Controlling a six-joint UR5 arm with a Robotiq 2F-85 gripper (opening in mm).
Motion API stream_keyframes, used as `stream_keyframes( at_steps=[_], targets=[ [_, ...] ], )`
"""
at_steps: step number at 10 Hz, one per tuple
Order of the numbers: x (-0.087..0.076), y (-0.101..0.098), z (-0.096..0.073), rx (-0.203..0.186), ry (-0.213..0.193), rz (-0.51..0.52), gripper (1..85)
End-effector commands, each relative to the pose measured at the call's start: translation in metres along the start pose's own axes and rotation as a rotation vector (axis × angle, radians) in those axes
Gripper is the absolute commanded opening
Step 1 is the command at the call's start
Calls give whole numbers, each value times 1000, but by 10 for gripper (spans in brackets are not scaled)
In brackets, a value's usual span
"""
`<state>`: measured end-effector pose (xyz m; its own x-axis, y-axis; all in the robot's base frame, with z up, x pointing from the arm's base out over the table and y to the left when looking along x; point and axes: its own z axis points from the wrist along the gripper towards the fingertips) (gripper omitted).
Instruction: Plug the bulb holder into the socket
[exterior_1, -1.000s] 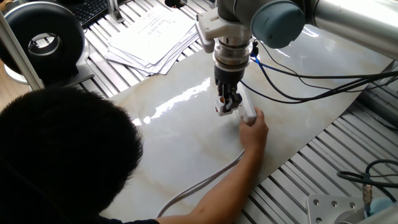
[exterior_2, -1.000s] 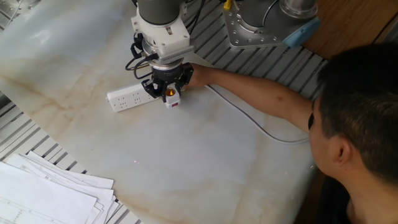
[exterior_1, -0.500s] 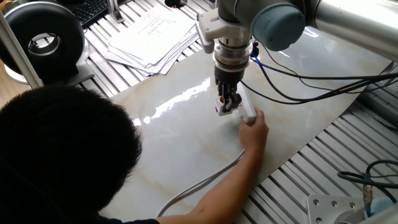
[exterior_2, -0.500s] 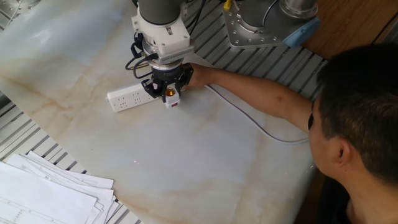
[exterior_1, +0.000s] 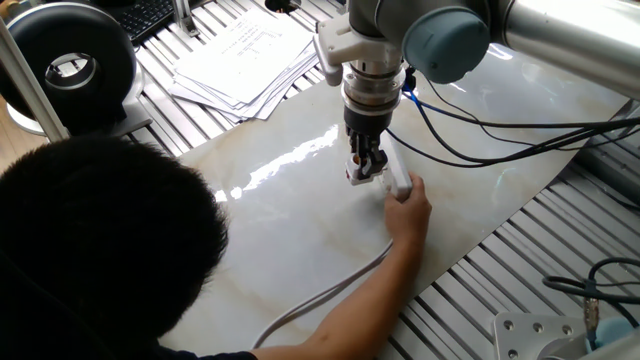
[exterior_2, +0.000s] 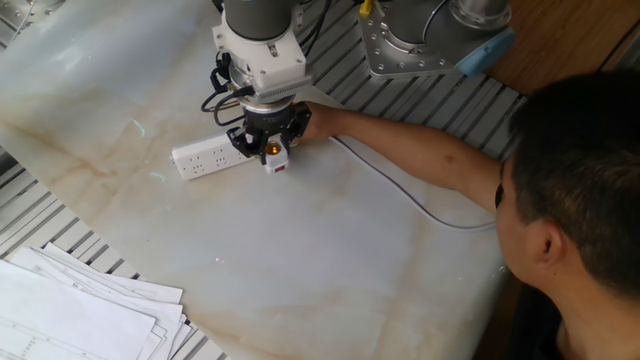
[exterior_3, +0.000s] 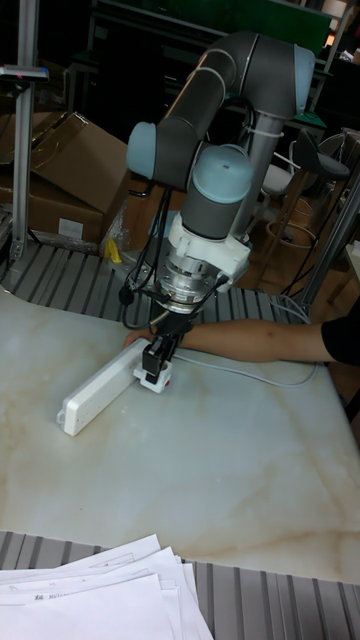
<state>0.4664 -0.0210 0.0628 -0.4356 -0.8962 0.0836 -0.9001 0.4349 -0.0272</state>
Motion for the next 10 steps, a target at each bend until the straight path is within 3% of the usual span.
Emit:
stream_keyframes(
  at_steps=[1, 4, 10],
  targets=[
    [3, -2, -2, 8, 8, 18, 23],
    [9, -2, -1, 12, 7, 29, 13],
    [7, 3, 2, 9, -26, 32, 10]
  ],
)
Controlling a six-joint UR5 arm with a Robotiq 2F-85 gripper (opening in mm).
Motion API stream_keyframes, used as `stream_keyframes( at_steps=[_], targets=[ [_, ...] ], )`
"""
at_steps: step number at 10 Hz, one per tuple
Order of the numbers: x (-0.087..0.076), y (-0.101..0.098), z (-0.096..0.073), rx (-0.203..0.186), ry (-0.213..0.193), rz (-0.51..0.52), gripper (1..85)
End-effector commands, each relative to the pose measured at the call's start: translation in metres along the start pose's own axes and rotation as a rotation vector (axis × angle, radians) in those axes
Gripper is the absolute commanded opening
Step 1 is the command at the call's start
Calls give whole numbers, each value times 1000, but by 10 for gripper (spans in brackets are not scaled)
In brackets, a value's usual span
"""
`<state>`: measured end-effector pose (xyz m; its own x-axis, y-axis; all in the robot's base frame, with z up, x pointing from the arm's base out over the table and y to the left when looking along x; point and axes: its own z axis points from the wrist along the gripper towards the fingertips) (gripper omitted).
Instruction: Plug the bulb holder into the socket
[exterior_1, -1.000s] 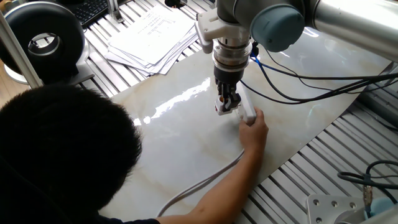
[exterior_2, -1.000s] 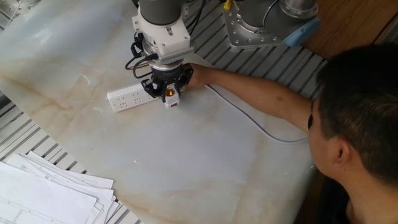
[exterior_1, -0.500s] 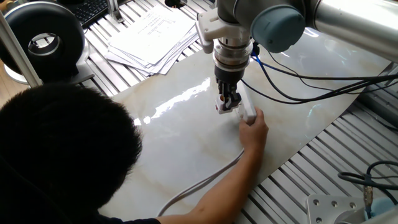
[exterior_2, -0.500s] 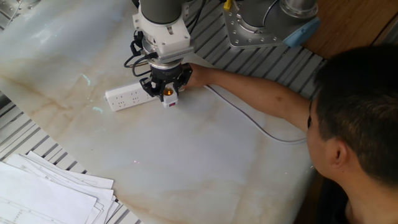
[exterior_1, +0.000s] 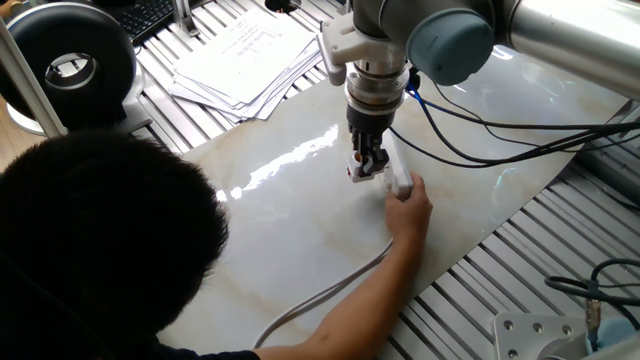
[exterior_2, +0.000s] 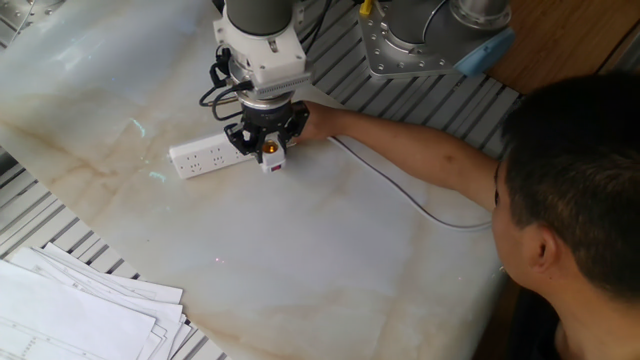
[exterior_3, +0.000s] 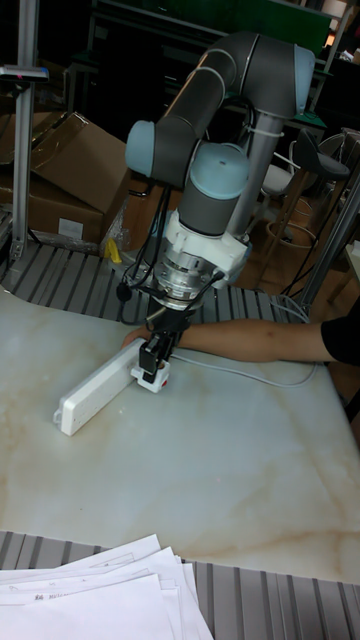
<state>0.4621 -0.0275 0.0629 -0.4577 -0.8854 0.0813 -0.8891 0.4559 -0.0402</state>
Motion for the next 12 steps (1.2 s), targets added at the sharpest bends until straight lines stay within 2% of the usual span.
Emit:
stream_keyframes(
  at_steps=[1, 5, 9, 10, 11, 12],
  targets=[
    [-1, 2, 2, -1, -25, 6, 10],
    [3, 2, 2, -3, -25, 4, 10],
    [13, 0, 0, 6, 12, -2, 10],
    [8, 1, 1, 9, 12, 4, 10],
    [-4, 0, -1, 28, 5, -4, 13],
    [-12, 4, -3, 17, 3, -10, 160]
  ],
)
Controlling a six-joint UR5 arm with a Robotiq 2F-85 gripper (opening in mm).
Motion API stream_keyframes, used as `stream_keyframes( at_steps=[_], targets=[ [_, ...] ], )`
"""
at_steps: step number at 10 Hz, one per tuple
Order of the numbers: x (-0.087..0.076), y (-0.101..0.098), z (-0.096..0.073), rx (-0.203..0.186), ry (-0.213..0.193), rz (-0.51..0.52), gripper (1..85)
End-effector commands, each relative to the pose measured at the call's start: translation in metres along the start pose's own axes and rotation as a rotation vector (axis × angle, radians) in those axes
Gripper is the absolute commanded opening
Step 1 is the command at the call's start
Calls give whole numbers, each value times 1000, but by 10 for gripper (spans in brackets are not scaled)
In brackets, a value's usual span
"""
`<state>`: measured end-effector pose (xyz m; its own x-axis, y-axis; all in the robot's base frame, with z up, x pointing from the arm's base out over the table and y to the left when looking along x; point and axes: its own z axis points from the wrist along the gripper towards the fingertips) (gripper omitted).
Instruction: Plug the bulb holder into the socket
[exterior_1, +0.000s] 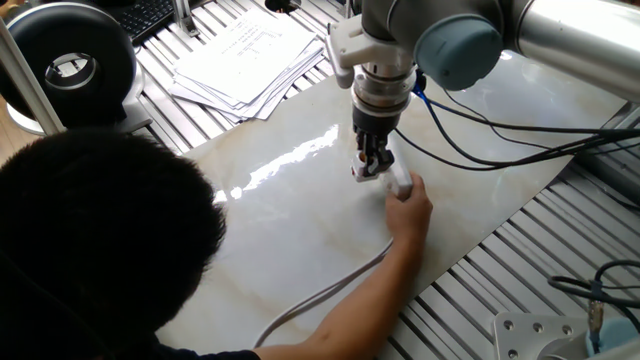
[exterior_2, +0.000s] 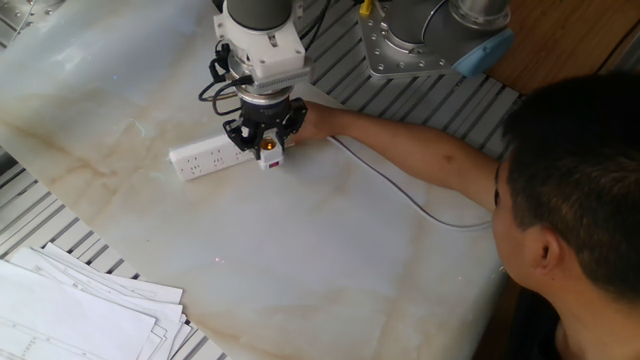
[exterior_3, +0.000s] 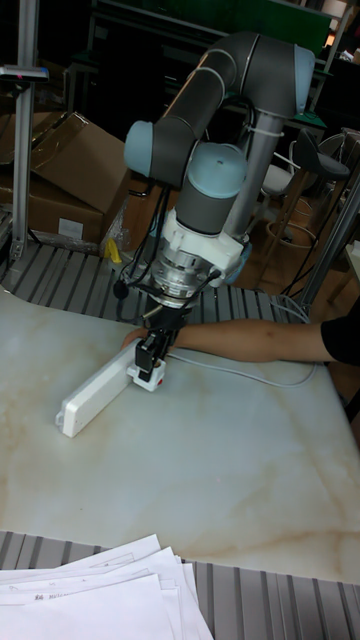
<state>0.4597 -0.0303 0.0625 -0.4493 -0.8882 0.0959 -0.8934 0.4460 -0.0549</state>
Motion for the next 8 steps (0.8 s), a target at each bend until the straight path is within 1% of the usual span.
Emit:
stream_keyframes(
  at_steps=[1, 2, 3, 4, 5, 6, 7, 8],
  targets=[
    [-19, 5, -4, -12, -24, -33, 283],
    [-30, 7, -4, -22, -66, -46, 383],
    [-39, 6, -3, -27, -100, -54, 453],
    [-44, 4, -5, -28, -115, -64, 543],
    [-47, 6, -10, -46, -126, -54, 577],
    [-50, 3, -16, -50, -129, -46, 593],
    [-50, 2, -23, -61, -109, -17, 597],
    [-52, -3, -37, -65, -78, 21, 590]
  ],
)
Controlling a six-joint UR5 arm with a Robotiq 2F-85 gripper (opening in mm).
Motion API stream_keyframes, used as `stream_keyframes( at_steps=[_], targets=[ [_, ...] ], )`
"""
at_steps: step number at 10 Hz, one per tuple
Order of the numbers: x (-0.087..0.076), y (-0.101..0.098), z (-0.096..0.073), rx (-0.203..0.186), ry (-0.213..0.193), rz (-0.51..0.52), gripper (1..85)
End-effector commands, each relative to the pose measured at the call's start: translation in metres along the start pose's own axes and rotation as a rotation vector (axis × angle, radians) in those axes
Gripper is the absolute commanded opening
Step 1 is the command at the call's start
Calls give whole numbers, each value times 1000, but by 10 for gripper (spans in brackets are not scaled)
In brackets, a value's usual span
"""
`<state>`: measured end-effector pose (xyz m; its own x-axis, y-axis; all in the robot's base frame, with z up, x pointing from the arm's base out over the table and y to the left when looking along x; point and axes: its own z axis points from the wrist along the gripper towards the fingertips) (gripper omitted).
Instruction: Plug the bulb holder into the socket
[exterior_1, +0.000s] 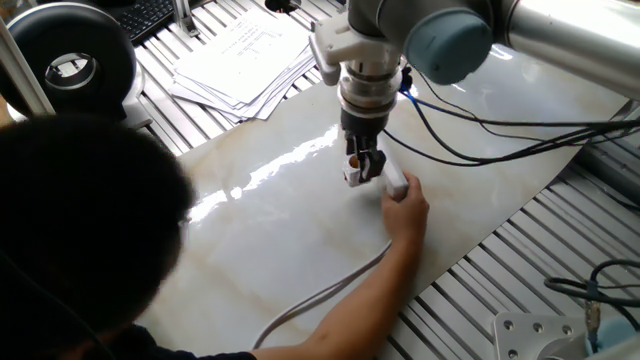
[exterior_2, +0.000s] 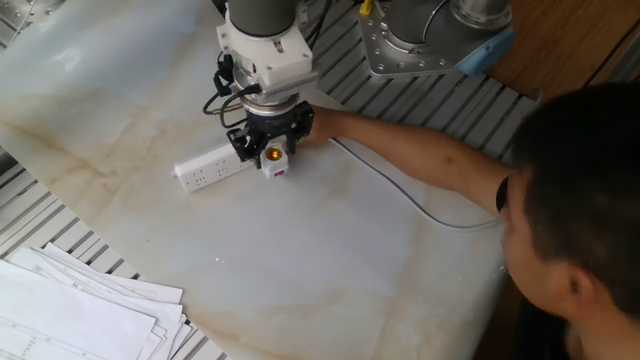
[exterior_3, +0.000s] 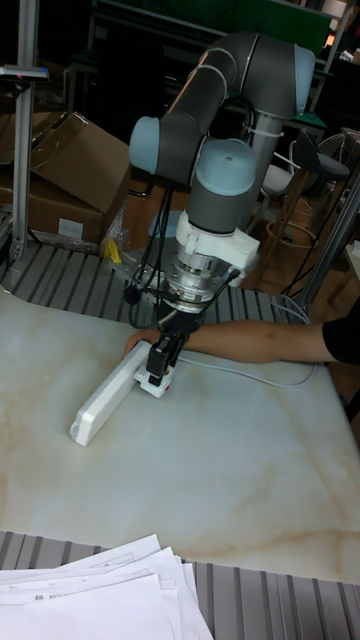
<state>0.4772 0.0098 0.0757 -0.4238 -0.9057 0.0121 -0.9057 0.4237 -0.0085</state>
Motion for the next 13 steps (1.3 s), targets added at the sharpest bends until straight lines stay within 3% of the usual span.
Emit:
stream_keyframes(
  at_steps=[1, 2, 3, 4, 5, 7, 8, 9, 10, 11, 12, 13],
  targets=[
    [-18, -6, -37, -30, 30, 103, 557],
    [-23, -13, -56, -27, 58, 198, 497],
    [-21, -15, -66, -17, 95, 360, 373],
    [-26, -13, -69, -20, 104, 578, 160],
    [-39, -3, -70, -75, 104, 765, 13],
    [-62, -12, -65, -121, 95, 976, 13],
    [-67, -23, -57, -117, 94, 1043, 13],
    [-58, -43, -43, -80, 96, 1069, 13],
    [-59, -55, -28, -99, 67, 1111, 13],
    [-58, -64, -18, -90, 58, 1136, 13],
    [-53, -72, -14, -60, 61, 1138, 13],
    [-53, -73, -14, -58, 57, 1138, 13]
  ],
)
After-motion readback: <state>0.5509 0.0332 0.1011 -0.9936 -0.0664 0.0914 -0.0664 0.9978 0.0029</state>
